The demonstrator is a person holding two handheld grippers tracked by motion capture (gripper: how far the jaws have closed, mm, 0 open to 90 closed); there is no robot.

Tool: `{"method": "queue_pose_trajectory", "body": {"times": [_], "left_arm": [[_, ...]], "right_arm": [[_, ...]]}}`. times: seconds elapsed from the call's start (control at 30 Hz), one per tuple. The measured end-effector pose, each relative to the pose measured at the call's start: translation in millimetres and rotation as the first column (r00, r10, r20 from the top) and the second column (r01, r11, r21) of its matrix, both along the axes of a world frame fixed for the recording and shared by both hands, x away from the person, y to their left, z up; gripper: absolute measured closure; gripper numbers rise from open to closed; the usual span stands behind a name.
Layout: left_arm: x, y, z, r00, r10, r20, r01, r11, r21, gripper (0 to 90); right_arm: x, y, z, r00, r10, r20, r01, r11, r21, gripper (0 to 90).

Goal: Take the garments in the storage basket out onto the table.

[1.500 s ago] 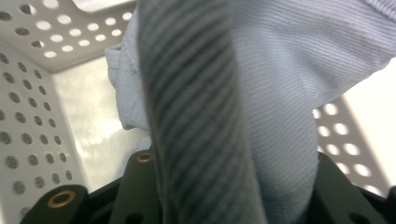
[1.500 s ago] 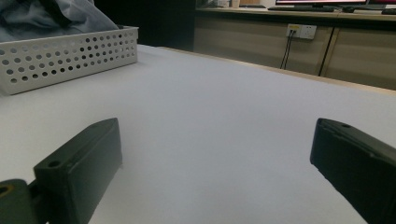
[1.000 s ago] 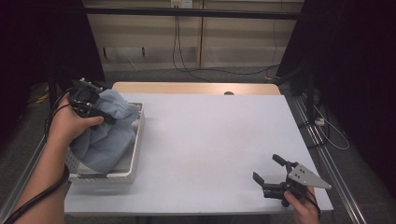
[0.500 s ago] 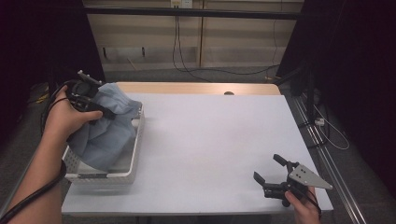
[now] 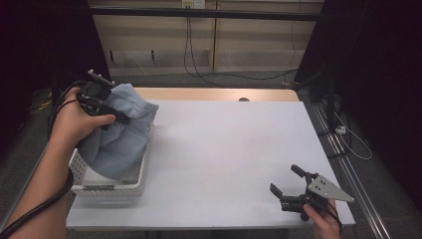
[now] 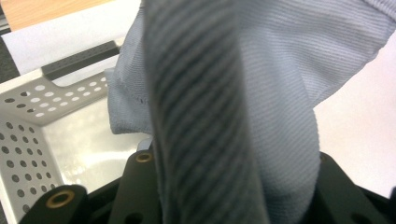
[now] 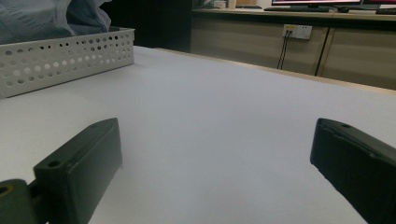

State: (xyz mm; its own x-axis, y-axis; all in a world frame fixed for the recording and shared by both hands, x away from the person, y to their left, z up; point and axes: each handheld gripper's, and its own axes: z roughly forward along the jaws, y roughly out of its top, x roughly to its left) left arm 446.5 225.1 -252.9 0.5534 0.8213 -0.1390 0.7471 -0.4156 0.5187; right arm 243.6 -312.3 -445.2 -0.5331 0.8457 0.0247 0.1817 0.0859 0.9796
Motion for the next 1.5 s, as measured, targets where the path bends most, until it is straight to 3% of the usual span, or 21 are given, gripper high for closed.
{"method": "queue_pose_trajectory", "body": {"times": [0.43, 0.87, 1.07, 1.5], "left_arm": [[-3.3, -26.2, 10.5, 0.9981, -0.061, 0.010, 0.061, 0.9981, 0.010, 59.7], [-7.1, -46.4, 24.7, 0.9944, -0.104, 0.016, 0.105, 0.9941, -0.027, 59.4], [-9.6, -58.5, 21.7, 0.9891, -0.147, 0.006, 0.147, 0.9880, -0.047, 59.2], [-13.4, -82.6, 14.6, 0.9768, -0.213, 0.023, 0.214, 0.9738, -0.077, 59.2]], "right_arm": [[0.4, 1.1, -0.3, 1.0000, 0.006, -0.002, -0.006, 1.000, -0.003, 1.6], [0.9, 1.5, -0.6, 0.9999, 0.010, -0.004, -0.010, 1.000, -0.004, 1.6], [0.9, 2.1, -0.6, 0.9999, 0.012, -0.005, -0.012, 1.000, -0.002, 1.6], [1.1, 2.4, -0.8, 0.9999, 0.012, -0.006, -0.012, 1.000, -0.002, 1.7]]}}
